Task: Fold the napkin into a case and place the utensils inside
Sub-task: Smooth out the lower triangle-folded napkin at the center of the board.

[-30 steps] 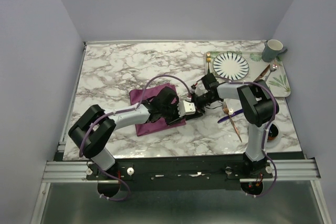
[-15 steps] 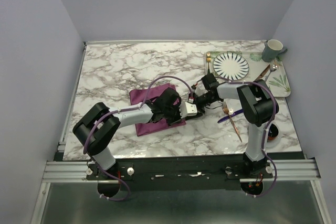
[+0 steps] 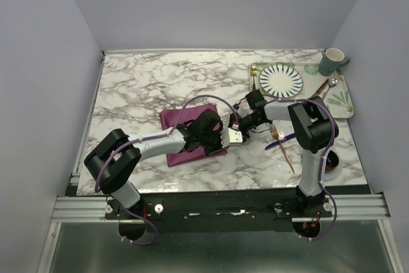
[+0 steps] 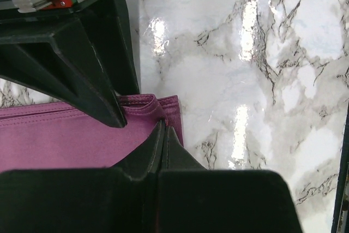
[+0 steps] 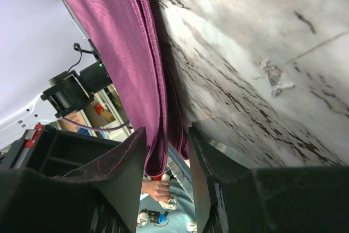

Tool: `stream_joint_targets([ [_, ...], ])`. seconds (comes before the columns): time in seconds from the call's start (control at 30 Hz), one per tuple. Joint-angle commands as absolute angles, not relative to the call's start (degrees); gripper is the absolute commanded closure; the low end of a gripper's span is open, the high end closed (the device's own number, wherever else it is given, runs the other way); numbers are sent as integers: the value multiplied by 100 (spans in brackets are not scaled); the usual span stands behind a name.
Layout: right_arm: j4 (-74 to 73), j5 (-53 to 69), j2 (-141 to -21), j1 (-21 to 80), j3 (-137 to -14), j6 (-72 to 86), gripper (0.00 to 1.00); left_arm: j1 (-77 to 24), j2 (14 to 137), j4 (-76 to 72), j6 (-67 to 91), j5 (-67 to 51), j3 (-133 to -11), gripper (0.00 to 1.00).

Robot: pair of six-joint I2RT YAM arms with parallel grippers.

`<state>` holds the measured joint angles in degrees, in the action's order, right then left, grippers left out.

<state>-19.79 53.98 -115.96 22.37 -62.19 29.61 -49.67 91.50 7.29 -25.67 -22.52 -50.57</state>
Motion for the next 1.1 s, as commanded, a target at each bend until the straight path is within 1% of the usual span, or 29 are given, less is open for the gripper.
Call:
stream_joint_targets([
  [0.0, -1925, 5159, -11839, 2215, -6258, 2874, 55, -5010, 9377, 1010, -2558, -2092, -5246, 99],
  [0.33, -1942, 5098, -11839, 2215, -6258, 2821, 56, -5010, 9396, 1573, -2777, -2241, -5379, 99],
  [0.47, -1960, 5080, -11830, 2215, -6267, 2786, 56, -4984, 9159, 1591, -2594, -2355, -5379, 58],
  [0.53, -1986, 5054, -11795, 2232, -6267, 2725, 56, -4792, 8748, 1556, -2357, -2504, -5353, 53],
  [0.63, -2056, 4984, -11707, 2302, -6284, 2646, 56, -4282, 8229, 1774, -1847, -3075, -5405, 52],
  [0.67, -2074, 4957, -11707, 2329, -6302, 2637, 56, -3784, 8131, 1819, -1689, -3398, -5397, 52],
  [0.73, -2118, 4887, -11707, 2434, -6337, 2567, 57, -3237, 7964, 1976, -1372, -3629, -5361, 51],
  [0.77, -2136, 4869, -11716, 2478, -6363, 2540, 58, -2704, 7963, 2021, -1293, -3708, -5370, 51],
  [0.8, -2171, 4834, -11733, 2513, -6433, 2470, 59, -2385, 7998, 2082, -1248, -3961, -5422, 51],
  [0.87, -2285, 4746, -11795, 2628, -6521, 2382, 62, -1848, 8287, 2197, -1126, -4156, -5545, 51],
  [0.9, -2329, 4694, -11821, 2663, -6600, 2269, 64, -1280, 8419, 2206, -1029, -4366, -5703, 51],
  [0.93, -2399, 4572, -11856, 2689, -6618, 2224, 68, -1040, 8751, 2206, -776, -4455, -5800, 51],
  [1.0, -2487, 4465, -11891, 2698, -6671, 2058, 71, -426, 9077, 2092, -441, -4544, -6054, 51],
  [1.07, -2706, 4263, -11970, 2707, -6802, 1917, 82, -63, 9473, 1960, -29, -4631, -6204, 50],
])
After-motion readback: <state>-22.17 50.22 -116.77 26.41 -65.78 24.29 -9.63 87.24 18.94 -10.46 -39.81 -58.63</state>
